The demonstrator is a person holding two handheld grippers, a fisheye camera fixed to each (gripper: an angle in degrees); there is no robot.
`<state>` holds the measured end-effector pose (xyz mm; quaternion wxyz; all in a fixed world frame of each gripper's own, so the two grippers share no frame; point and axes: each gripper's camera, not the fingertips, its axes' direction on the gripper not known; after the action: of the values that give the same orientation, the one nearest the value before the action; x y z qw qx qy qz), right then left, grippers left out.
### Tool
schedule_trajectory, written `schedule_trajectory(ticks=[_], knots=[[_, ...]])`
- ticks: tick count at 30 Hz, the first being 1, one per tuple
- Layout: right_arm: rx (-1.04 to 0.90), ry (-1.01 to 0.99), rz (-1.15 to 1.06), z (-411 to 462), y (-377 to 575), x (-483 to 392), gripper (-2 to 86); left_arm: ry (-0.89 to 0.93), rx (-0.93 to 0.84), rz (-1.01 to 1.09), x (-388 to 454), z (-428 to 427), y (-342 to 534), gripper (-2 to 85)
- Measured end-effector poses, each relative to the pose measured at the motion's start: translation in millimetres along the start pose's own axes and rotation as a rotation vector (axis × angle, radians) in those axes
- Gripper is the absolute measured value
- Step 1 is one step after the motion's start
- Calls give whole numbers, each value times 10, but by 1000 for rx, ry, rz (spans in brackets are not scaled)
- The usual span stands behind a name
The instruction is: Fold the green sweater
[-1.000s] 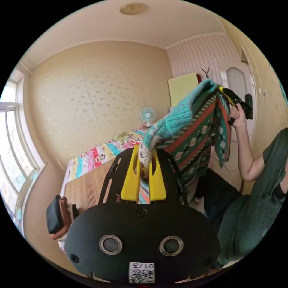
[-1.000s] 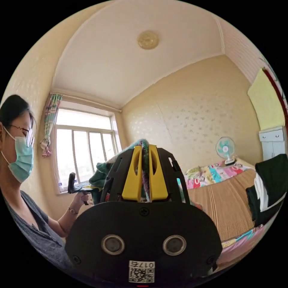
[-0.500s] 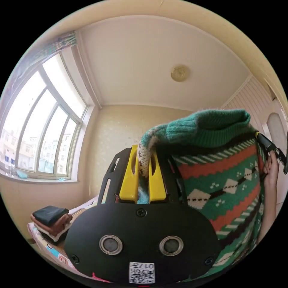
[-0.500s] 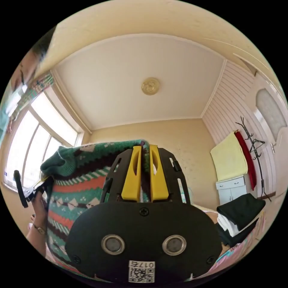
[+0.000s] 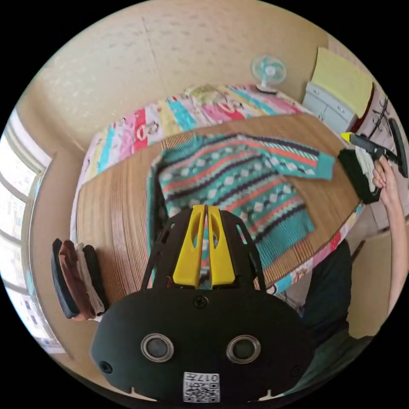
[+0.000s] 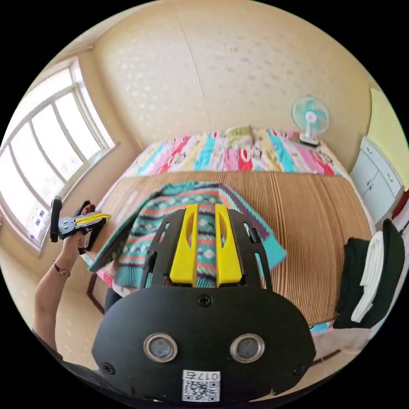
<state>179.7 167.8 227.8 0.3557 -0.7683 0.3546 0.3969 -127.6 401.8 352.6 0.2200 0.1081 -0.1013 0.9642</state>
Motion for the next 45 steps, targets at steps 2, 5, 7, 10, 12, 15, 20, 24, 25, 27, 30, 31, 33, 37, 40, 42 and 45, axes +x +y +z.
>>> schedule_trajectory(ticks=[2, 5, 7, 10, 12, 15, 20, 24, 25, 27, 30, 31, 33, 37, 40, 42, 45], knots=[[-178, 8, -40, 818, 200, -128, 82, -64, -237, 122, 384, 813, 116, -4], [-359, 193, -206, 1856, 658, -516, 82, -168, -227, 196, 667, 1207, 326, -5], [-459, 313, -292, 2355, 929, -698, 80, -166, -267, 192, 684, 1389, 379, -5], [-258, 371, -352, 2439, 1229, -895, 71, -152, -310, 200, 627, 1567, 426, -6], [-200, 302, -295, 2422, 1253, -843, 65, -130, -302, 207, 569, 1554, 404, -6], [-207, 302, -305, 2483, 1210, -917, 55, -55, -274, 156, 388, 1498, 327, -6], [-262, 423, -422, 2666, 1137, -1229, 43, 6, -46, -63, 69, 1191, 323, -5], [-284, 301, -298, 2596, 1048, -1116, 39, 22, 72, -277, -93, 1025, 432, -4], [-286, 292, -303, 2580, 1067, -1113, 38, -6, 68, -308, -112, 1018, 464, -2], [-259, 340, -403, 2517, 1283, -1127, 37, -185, 86, -375, -126, 956, 585, -3], [-285, 324, -359, 2332, 1470, -988, 37, -353, 259, -480, -147, 852, 1170, -5], [-293, 298, -328, 2273, 1502, -932, 37, -305, 254, -425, -145, 910, 1344, -5], [-314, 215, -279, 2033, 1744, -793, 39, -254, 194, -385, -152, 982, 1471, -5], [-312, 217, -306, 1789, 2187, -877, 46, -108, 224, -366, -195, 742, 1452, -6], [-402, 283, -367, 1696, 2209, -1012, 50, -35, 197, -315, -182, 601, 1195, -5], [-330, 256, -336, 1468, 2054, -1112, 41, -14, 166, -257, -134, 627, 1053, -4], [-62, 239, -271, 1099, 1846, -1249, 40, -31, 0, -264, -58, 1166, 1050, -4]])
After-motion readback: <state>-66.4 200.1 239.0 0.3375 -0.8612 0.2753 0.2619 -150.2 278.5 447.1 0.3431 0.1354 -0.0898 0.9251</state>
